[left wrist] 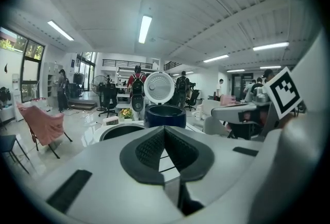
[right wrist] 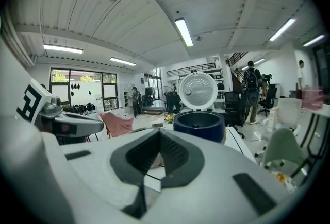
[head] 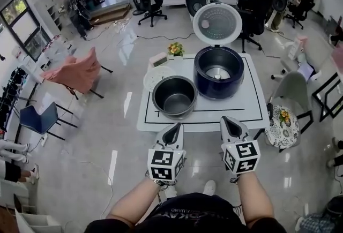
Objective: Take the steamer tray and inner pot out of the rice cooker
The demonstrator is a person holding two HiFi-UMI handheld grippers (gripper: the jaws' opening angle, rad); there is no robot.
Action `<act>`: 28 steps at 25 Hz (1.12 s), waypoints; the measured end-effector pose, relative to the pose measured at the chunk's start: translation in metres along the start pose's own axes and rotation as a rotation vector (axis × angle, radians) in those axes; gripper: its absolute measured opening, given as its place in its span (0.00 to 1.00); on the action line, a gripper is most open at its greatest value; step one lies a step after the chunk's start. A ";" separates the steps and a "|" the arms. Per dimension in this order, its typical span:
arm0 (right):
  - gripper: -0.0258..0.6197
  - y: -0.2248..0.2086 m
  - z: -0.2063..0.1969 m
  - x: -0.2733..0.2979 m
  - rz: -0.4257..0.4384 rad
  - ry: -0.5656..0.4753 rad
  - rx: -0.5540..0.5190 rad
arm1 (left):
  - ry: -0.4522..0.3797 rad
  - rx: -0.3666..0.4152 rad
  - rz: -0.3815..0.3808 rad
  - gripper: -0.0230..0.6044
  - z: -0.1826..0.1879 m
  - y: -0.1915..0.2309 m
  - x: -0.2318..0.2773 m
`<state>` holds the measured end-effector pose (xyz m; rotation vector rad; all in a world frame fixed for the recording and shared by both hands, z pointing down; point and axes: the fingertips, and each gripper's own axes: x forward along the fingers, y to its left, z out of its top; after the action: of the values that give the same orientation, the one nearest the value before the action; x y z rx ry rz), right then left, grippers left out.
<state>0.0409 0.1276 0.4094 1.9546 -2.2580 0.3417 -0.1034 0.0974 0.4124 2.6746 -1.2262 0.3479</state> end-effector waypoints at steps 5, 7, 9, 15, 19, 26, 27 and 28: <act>0.04 -0.001 0.002 -0.006 -0.014 -0.002 -0.008 | -0.008 -0.008 -0.011 0.04 0.002 -0.003 0.000; 0.04 -0.003 0.003 -0.009 -0.017 -0.004 -0.008 | -0.012 -0.007 -0.013 0.04 0.005 -0.007 -0.001; 0.04 -0.005 0.004 -0.014 -0.018 -0.007 -0.008 | -0.015 -0.006 -0.013 0.04 0.008 -0.011 -0.003; 0.04 -0.008 0.005 -0.021 -0.012 -0.014 -0.009 | -0.020 -0.005 -0.007 0.04 0.010 -0.019 -0.006; 0.04 -0.010 0.002 -0.019 0.000 -0.018 -0.010 | -0.026 -0.005 0.004 0.04 0.009 -0.020 -0.005; 0.04 -0.008 0.004 -0.021 0.013 -0.021 -0.014 | -0.030 -0.009 0.016 0.04 0.009 -0.022 -0.009; 0.04 -0.007 0.005 -0.021 0.013 -0.021 -0.014 | -0.030 -0.009 0.017 0.04 0.009 -0.022 -0.010; 0.04 -0.007 0.005 -0.021 0.014 -0.021 -0.014 | -0.030 -0.009 0.017 0.04 0.009 -0.021 -0.010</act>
<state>0.0508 0.1456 0.3998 1.9454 -2.2820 0.3075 -0.0923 0.1160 0.3992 2.6725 -1.2570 0.3054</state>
